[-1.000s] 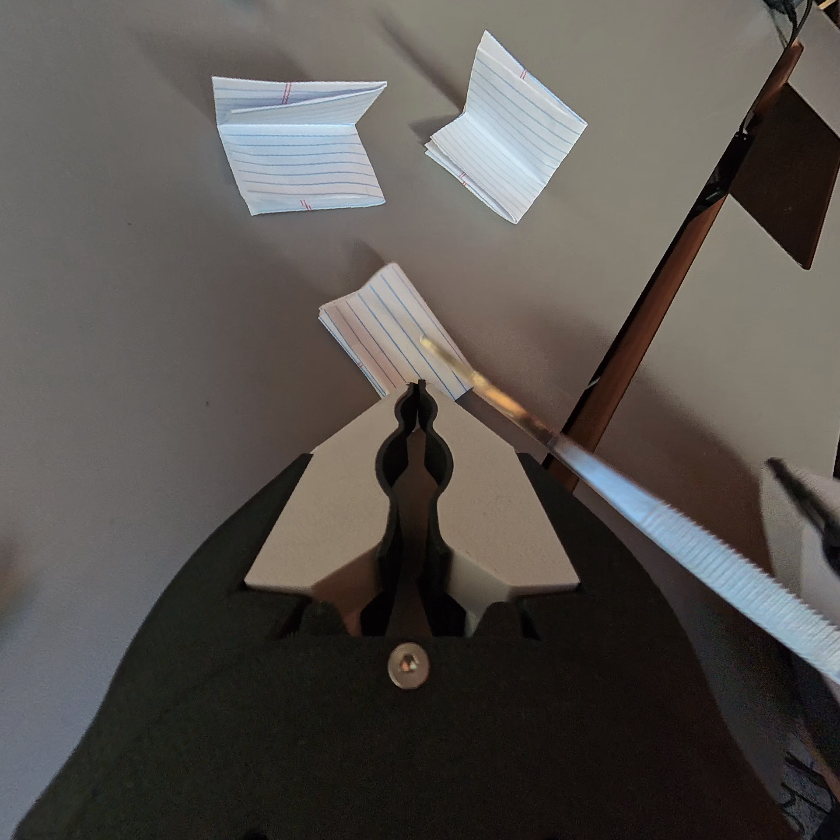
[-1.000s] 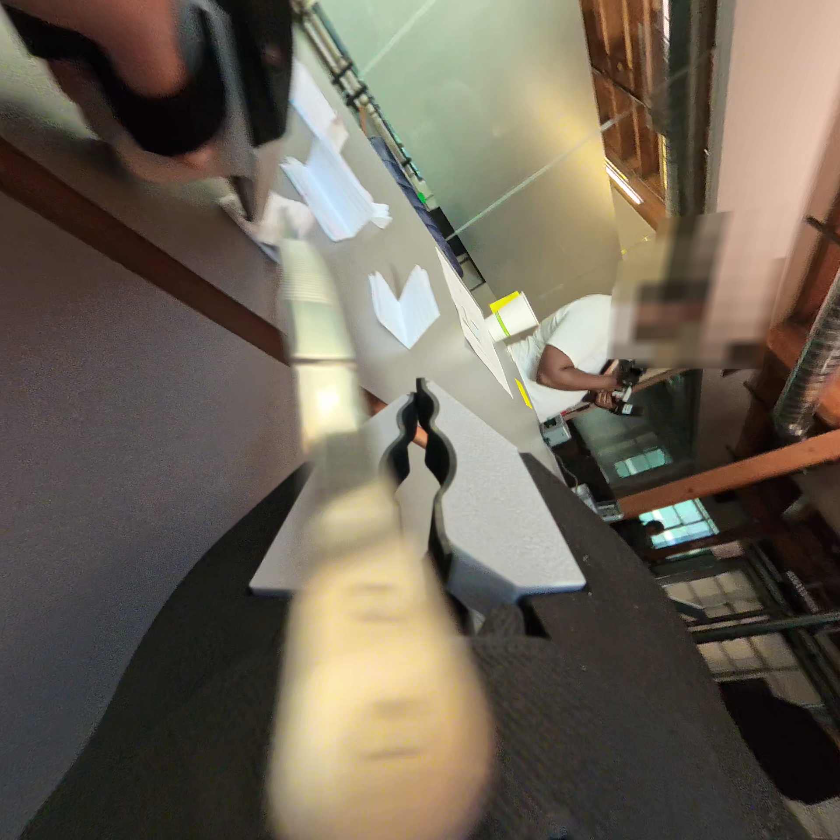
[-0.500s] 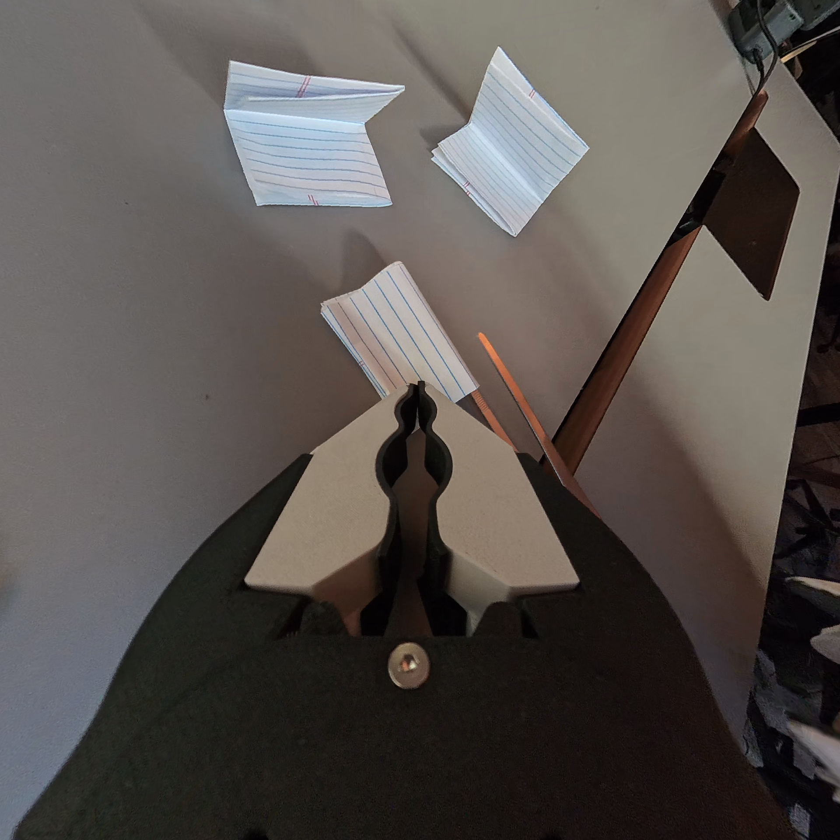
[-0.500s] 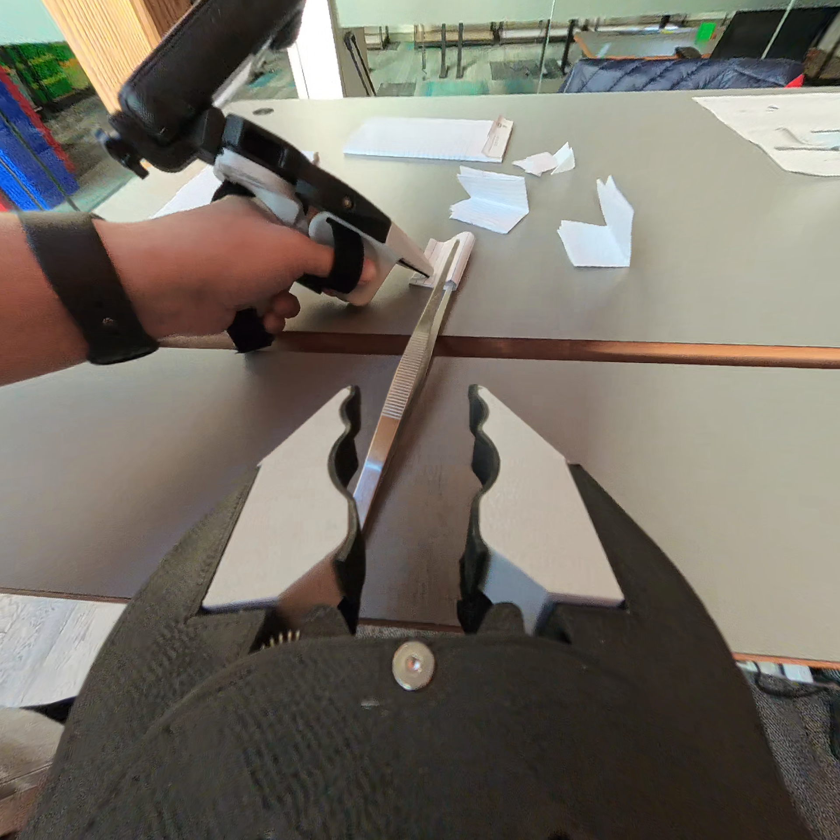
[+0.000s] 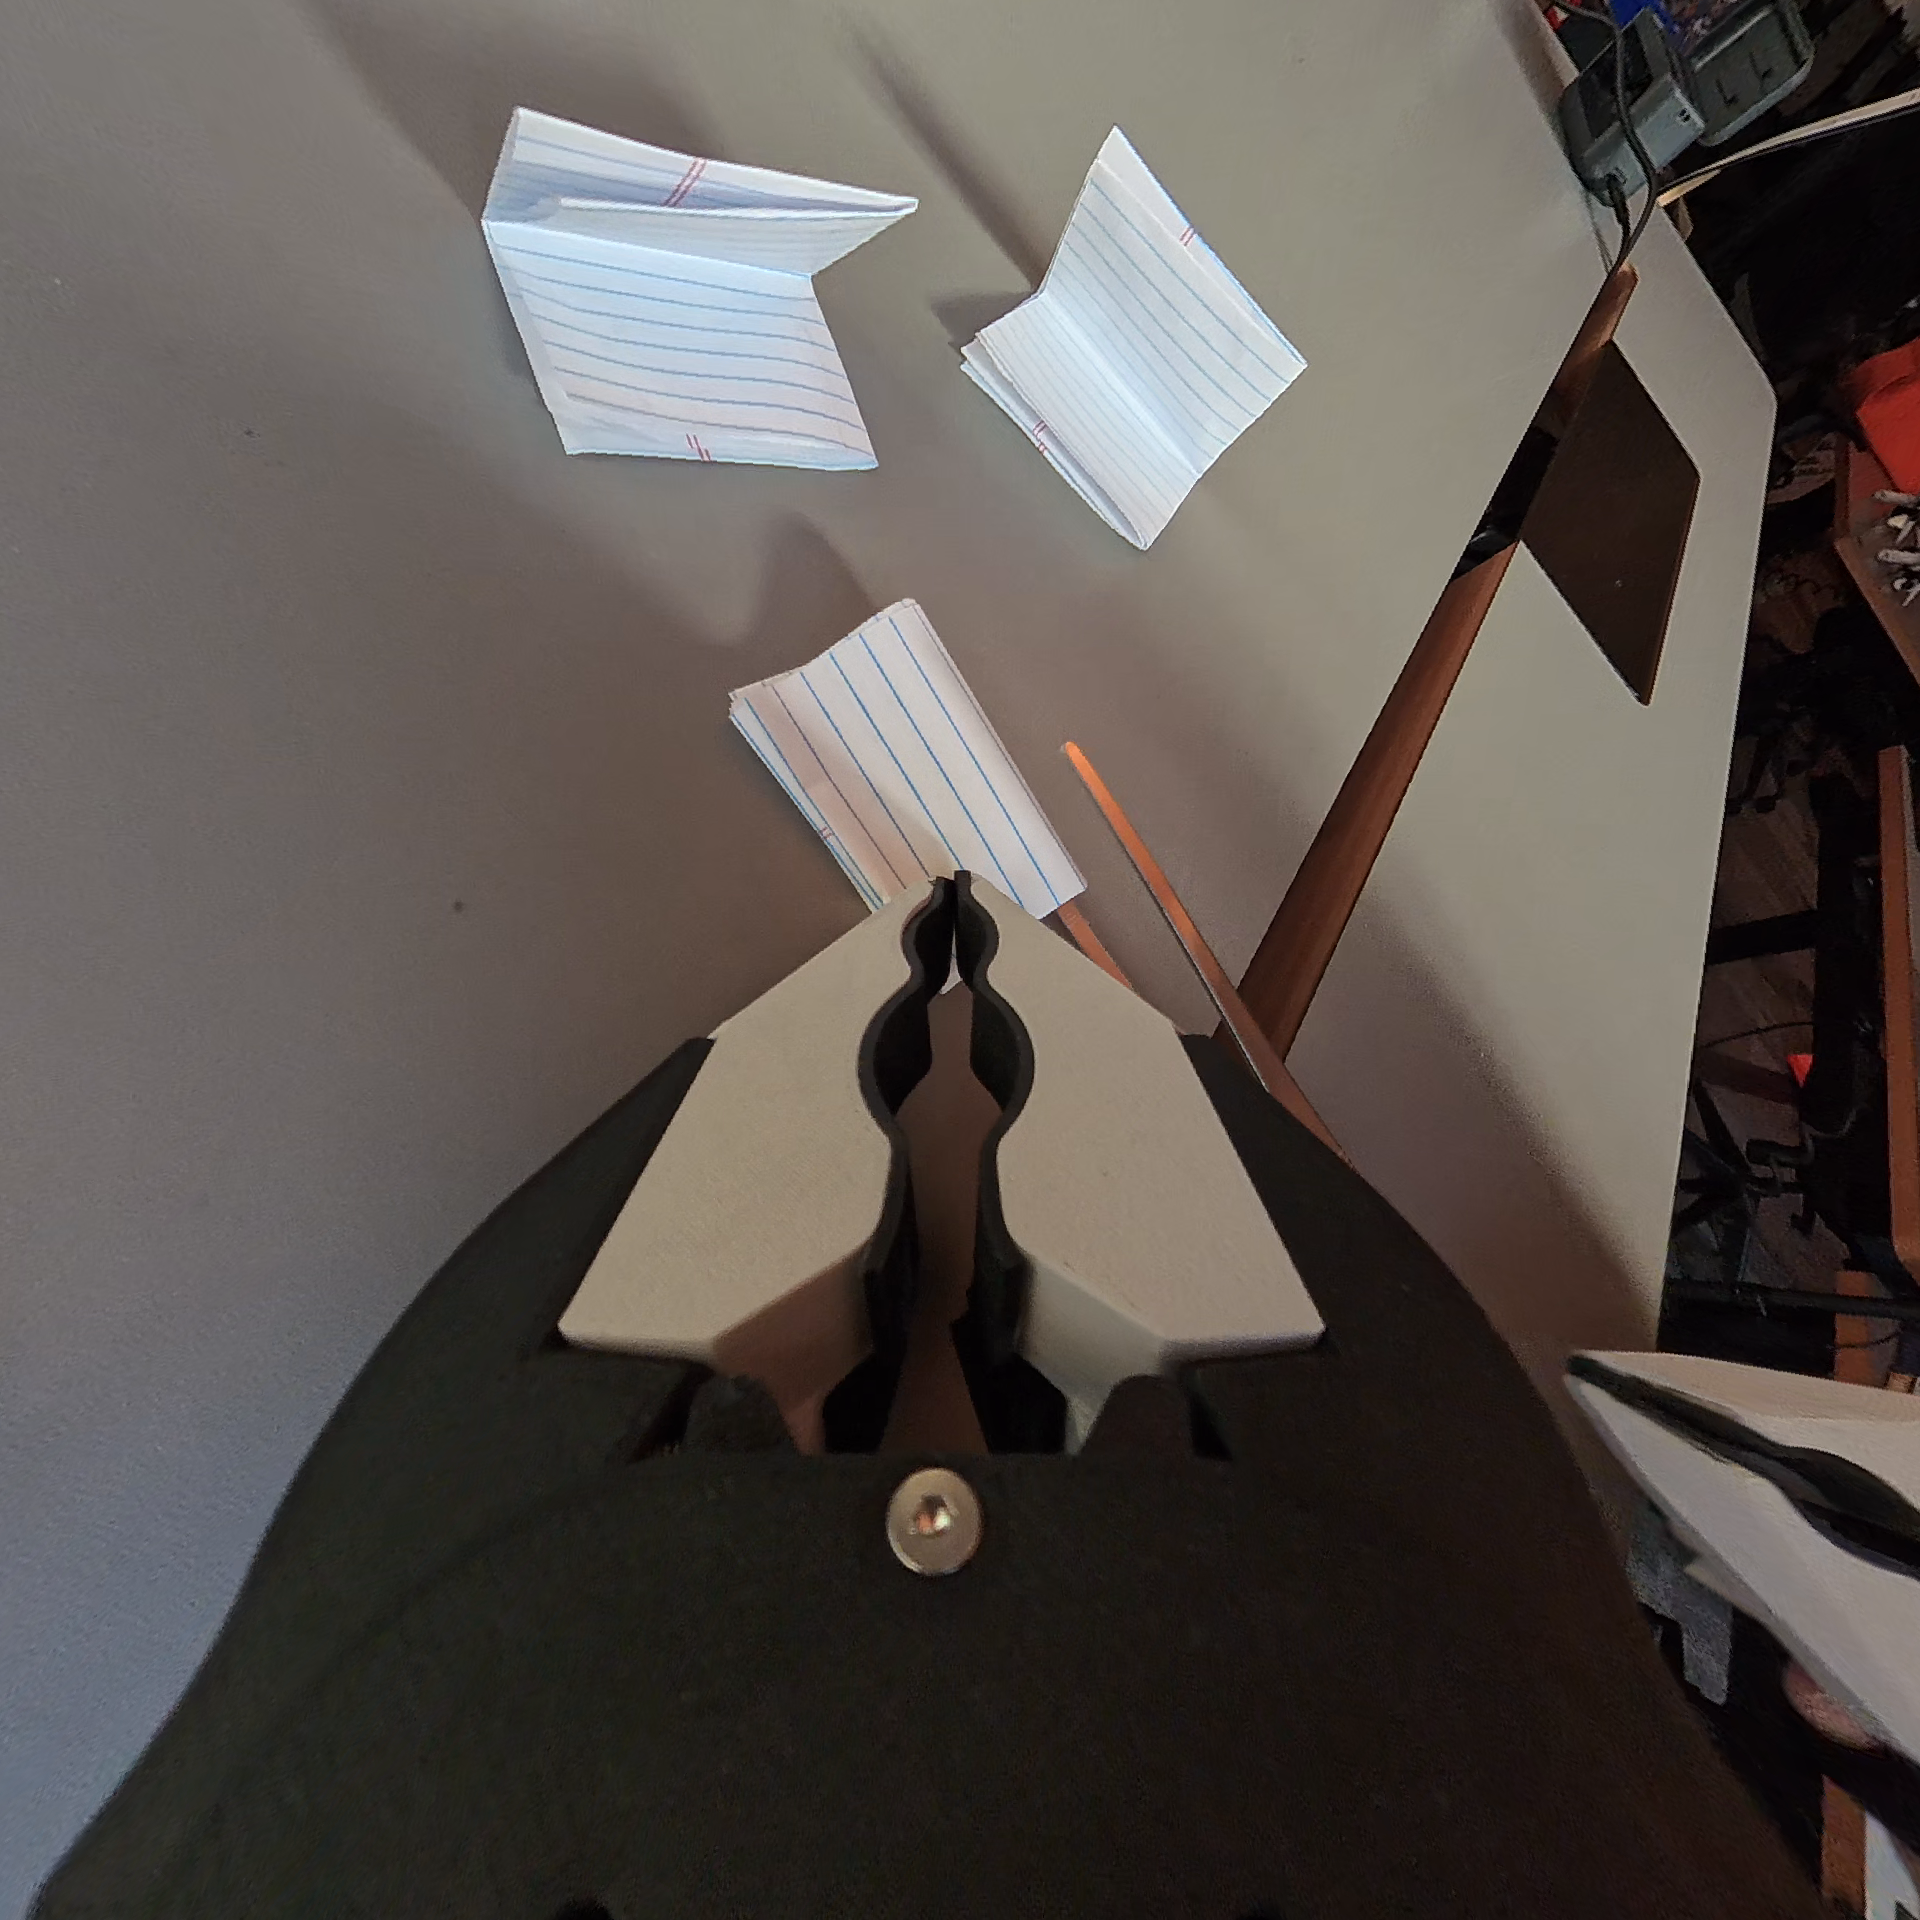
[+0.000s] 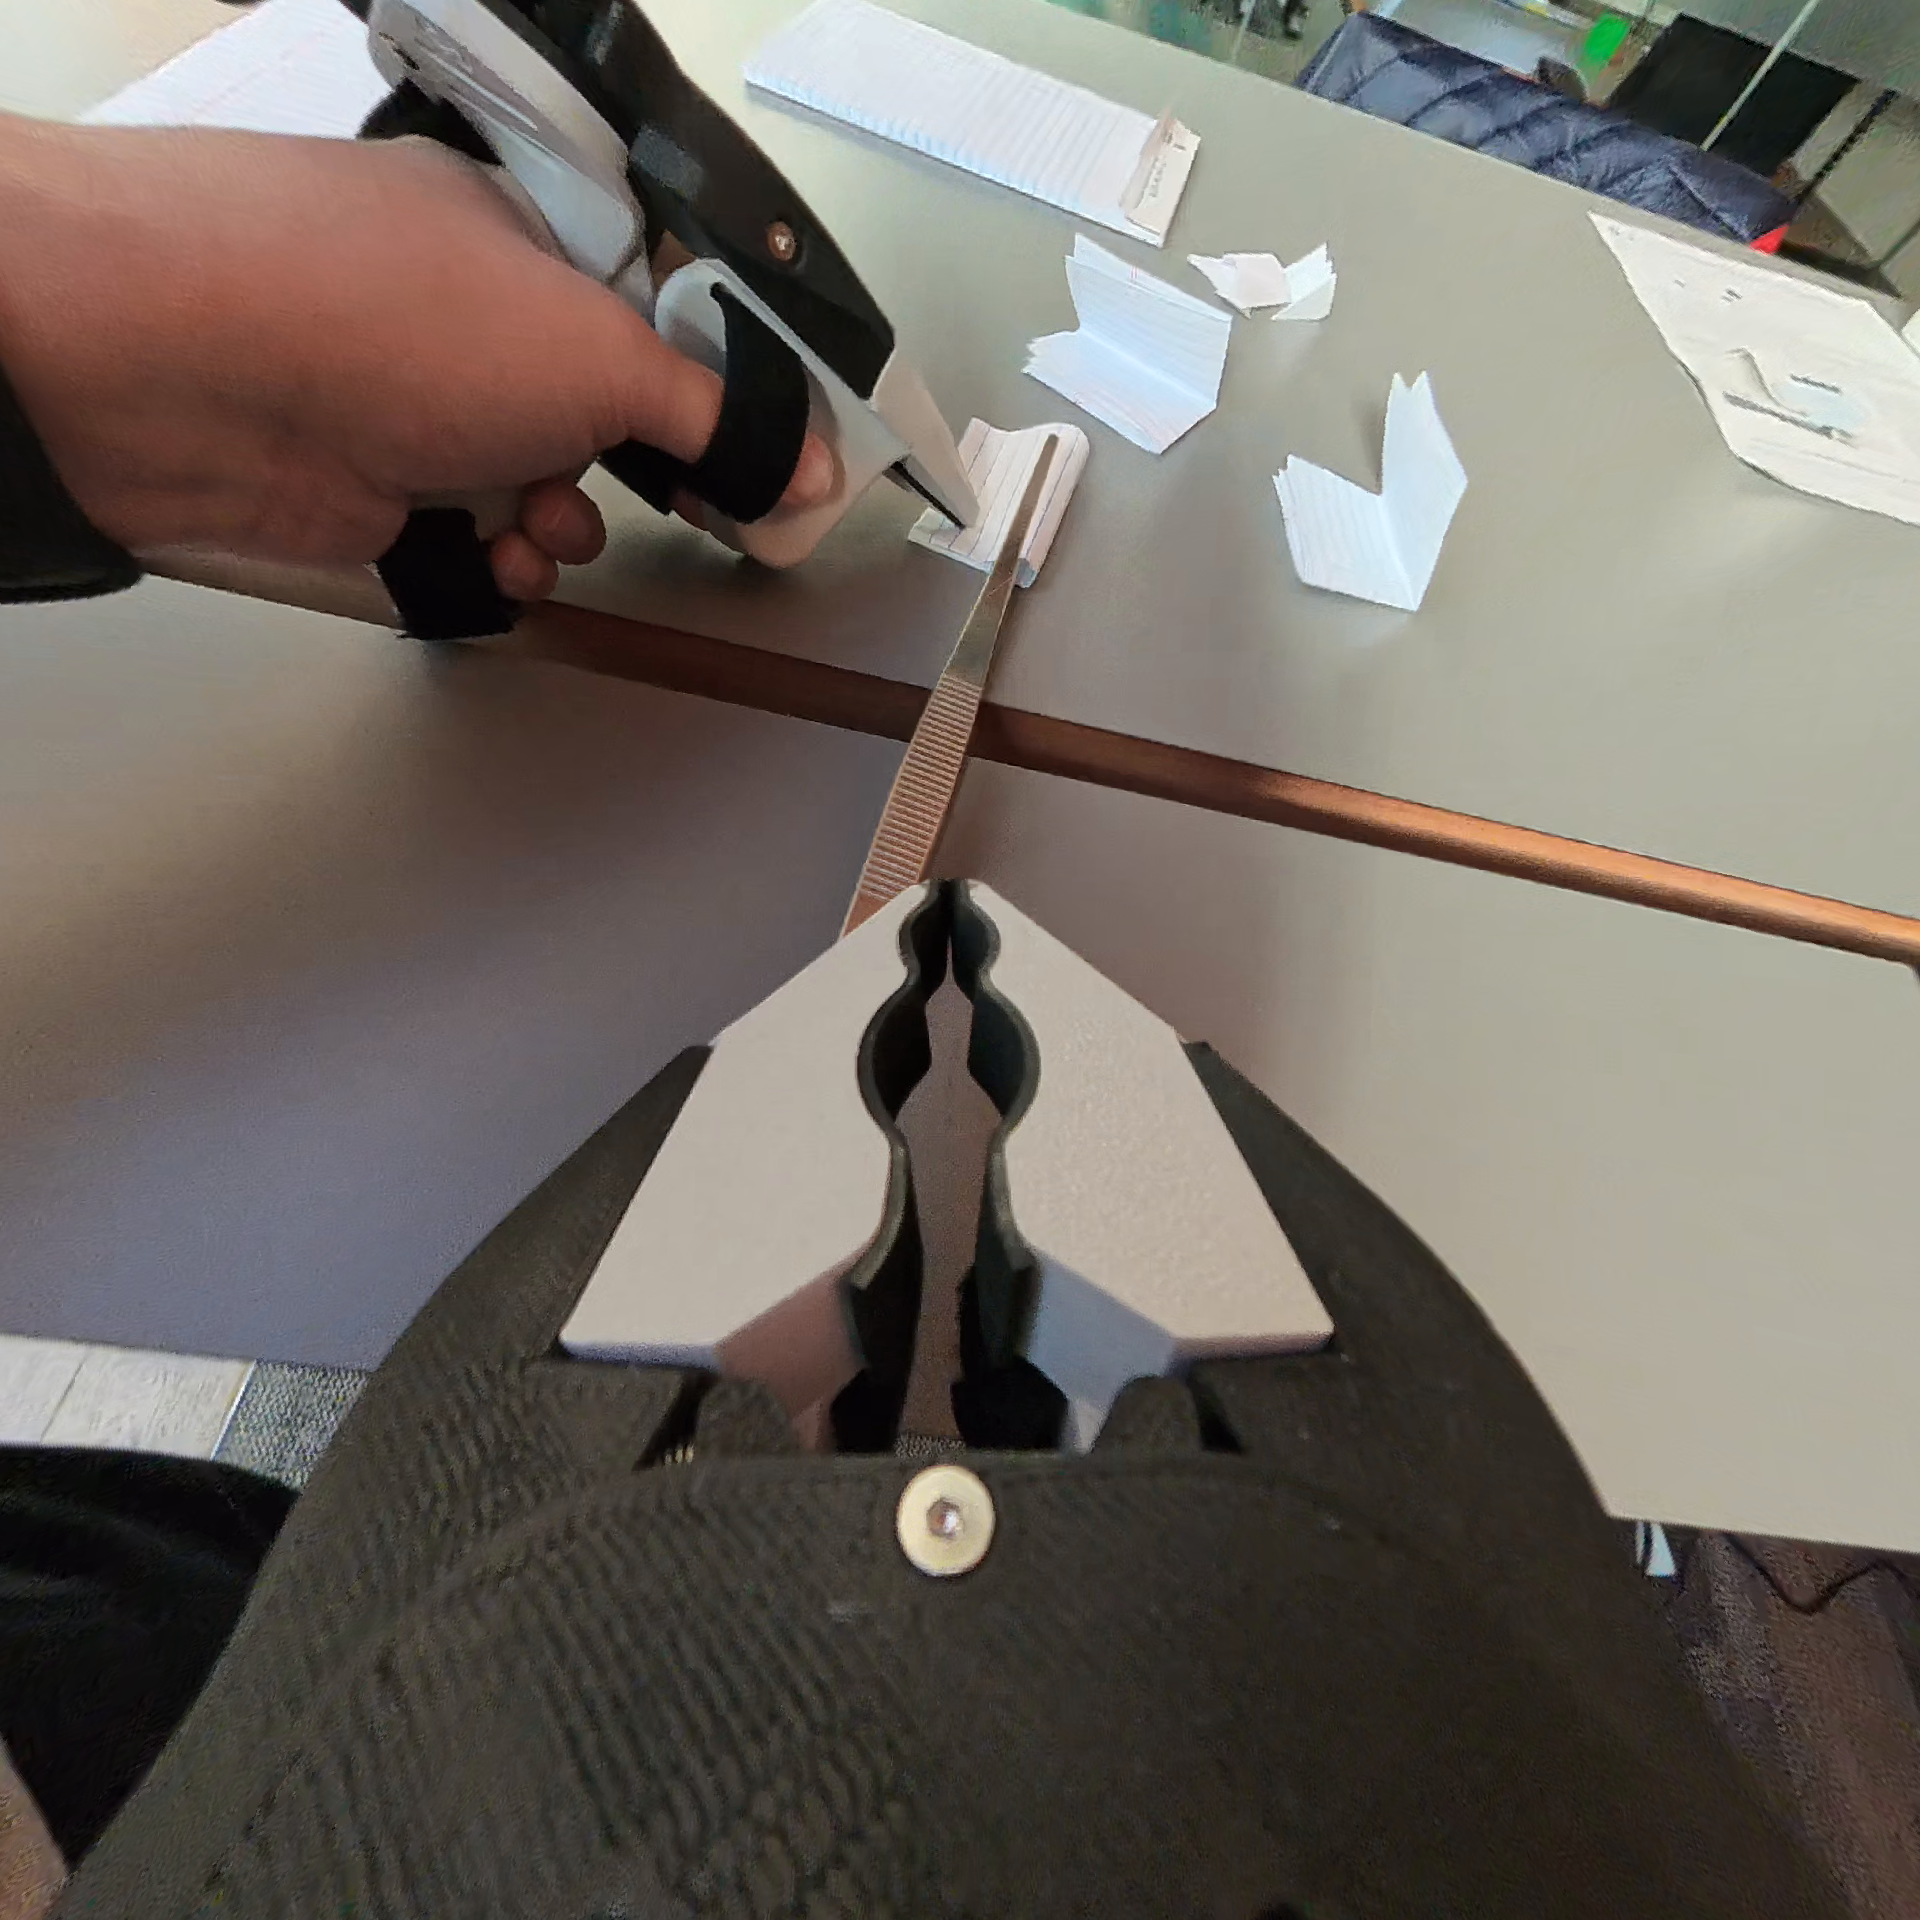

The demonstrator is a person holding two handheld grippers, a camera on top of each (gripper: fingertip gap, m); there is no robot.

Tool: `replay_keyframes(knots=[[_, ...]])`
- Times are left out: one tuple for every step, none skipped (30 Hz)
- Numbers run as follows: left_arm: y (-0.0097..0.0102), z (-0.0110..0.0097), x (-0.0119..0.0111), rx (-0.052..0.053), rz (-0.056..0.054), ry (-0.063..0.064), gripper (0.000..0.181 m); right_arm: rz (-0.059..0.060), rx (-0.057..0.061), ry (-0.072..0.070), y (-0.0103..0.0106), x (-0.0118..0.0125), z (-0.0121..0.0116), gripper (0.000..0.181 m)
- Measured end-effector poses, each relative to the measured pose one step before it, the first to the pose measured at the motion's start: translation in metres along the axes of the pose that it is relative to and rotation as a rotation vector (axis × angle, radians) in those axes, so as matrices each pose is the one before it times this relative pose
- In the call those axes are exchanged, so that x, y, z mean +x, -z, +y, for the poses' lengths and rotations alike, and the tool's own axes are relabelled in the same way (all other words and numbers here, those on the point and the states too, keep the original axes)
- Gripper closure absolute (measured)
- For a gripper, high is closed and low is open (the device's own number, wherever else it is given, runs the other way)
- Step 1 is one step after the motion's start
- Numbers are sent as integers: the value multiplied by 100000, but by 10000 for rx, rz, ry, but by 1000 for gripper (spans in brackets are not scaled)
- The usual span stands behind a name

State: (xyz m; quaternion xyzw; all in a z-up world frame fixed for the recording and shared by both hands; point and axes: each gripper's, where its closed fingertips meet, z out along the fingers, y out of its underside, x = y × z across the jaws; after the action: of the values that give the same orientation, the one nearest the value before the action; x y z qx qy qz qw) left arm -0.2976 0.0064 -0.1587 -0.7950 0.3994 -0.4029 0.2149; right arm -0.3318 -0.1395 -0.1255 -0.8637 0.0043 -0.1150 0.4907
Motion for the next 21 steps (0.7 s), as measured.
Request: replay_keyframes(knots=[[1,9,40,-10,50,-13,181,-144,-145,109,712,553,-20,181],[-12,15,12,-41,61,28,181,-218,-210,86,661,531,149,181],[-30,32,-7,-71,63,94,181,-325,9,-20,523,410,-91,181],[-20,18,-26,-68,69,116,181,-280,136,-312,292,439,-257,181],[-7,-1,-7,-30,75,99,181,-537,238,-541,58,-72,-495,181],[12,1,3,-2,71,78,181,-613,356,-688,-112,-405,-746,181],[16,-15,12,17,53,50,181,-397,334,-600,-286,-352,-703,181],[26,-18,-2,48,9,13,181,-170,251,-397,-439,-283,-426,181],[25,-39,-13,65,-43,-23,181,155,174,-324,-561,-15,-61,164],[7,-10,-2,25,-64,-47,181,236,21,-242,-583,-18,346,149],[-29,37,-13,-63,-50,-29,181,179,-179,-135,-551,-170,739,138],[-66,67,-23,-126,-16,25,181,263,-133,97,-427,19,634,134],[-53,12,-9,-78,33,52,181,442,71,328,-360,351,198,134],[-20,-41,3,14,48,66,181,403,68,477,-461,342,87,134],[23,-42,-20,59,9,69,181,156,-238,449,-658,16,426,134],[33,-41,-16,76,-18,11,181,23,-550,421,-754,-142,740,134],[31,-20,13,54,-24,-55,181,94,-560,389,-675,1,698,132],[9,2,19,26,-30,-72,181,-53,46,95,-221,-105,-408,138],[-7,2,1,3,-46,-63,181,-104,-14,141,-136,-134,-160,160],[-21,13,-4,-14,-70,-73,181,-263,-203,134,-231,-350,175,167],[-10,24,-2,-19,-74,-91,181,-101,-55,-11,-116,21,-32,167]])
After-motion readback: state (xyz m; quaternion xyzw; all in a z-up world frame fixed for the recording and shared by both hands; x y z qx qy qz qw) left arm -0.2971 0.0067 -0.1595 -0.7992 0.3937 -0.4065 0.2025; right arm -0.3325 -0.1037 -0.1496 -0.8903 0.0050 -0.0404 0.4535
